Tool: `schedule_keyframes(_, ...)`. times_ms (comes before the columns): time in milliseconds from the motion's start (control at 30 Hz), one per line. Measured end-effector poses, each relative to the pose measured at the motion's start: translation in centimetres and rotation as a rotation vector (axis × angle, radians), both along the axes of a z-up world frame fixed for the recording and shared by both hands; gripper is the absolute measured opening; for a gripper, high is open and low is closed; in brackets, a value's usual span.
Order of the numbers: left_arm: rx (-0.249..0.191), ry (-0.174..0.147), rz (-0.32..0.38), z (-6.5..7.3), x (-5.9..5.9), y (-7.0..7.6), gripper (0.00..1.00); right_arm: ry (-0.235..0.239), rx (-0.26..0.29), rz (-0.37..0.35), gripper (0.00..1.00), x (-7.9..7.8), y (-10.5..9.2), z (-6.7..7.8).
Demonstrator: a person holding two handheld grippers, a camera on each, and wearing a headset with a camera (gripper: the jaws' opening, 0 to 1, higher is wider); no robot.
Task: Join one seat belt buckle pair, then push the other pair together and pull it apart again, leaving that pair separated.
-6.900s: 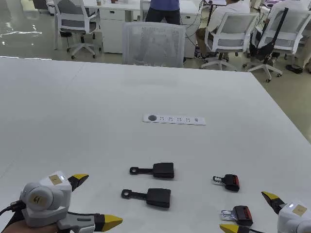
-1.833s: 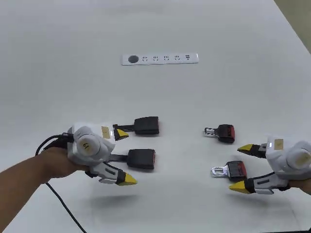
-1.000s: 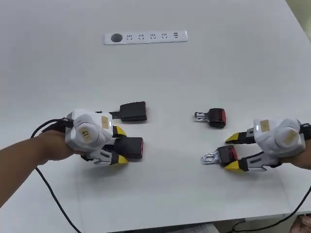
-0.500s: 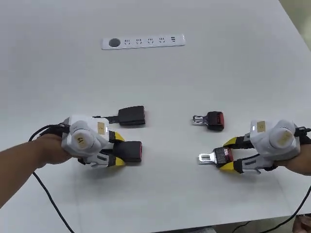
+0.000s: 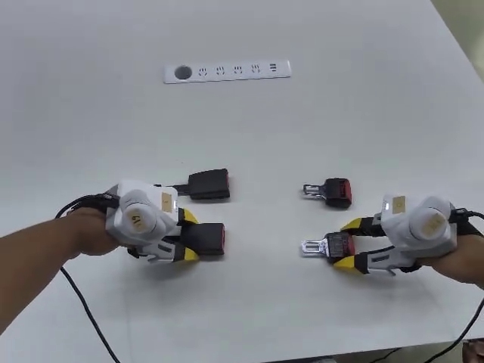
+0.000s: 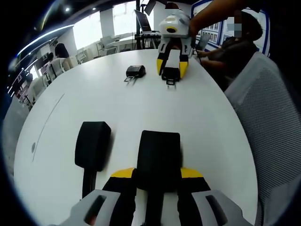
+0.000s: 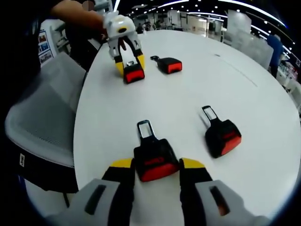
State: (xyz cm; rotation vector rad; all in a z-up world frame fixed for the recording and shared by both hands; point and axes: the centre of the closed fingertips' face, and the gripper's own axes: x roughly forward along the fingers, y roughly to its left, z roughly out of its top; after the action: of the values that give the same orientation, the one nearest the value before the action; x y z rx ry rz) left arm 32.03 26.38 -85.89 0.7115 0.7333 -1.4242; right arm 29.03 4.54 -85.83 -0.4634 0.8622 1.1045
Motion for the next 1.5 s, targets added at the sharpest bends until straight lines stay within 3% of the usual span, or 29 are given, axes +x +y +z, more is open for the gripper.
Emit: schedule_keyframes(1500,0.02,0.005,0.008,-0.1,0.1,-0.1,0.35,-0.044,0.068,0.038,0.38,2.5,12.3,0.0)
